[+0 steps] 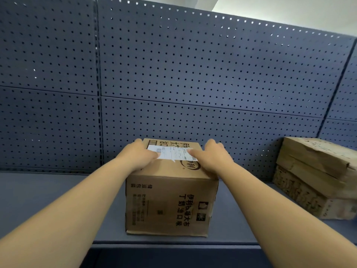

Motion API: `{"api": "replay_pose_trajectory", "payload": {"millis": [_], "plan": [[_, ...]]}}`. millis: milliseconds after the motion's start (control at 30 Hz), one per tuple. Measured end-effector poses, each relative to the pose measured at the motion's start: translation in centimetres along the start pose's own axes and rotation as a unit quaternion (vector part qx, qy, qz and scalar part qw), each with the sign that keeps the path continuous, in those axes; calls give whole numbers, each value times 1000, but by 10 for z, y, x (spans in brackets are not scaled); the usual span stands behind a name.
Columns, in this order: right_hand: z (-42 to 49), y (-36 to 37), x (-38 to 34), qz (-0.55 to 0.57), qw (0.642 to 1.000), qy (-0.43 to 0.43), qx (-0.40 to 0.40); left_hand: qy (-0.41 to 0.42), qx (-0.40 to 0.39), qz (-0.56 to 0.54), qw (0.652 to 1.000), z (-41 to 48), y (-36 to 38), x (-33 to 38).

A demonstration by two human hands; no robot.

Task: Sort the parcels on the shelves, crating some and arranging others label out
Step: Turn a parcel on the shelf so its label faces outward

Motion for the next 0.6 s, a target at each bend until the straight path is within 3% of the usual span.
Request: {"api": "replay_pose_trajectory", "payload": {"millis": [200,600], "plan": [[11,21,-16,-69,993,-71,-67,109,-22,174,978,21,21,10],[33,49,-12,-135,971,-87,-174,137,-127,264,946,42,41,11]]}}
Point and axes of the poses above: each hand's wrist, its own z-axis towards the middle knuckle, its own y-axis out of the palm, x = y × z, the point moved 2 cm from there along z, towards the middle knuckle, and after that the axes turned 6 degrees about x, right-handed, at the moved point
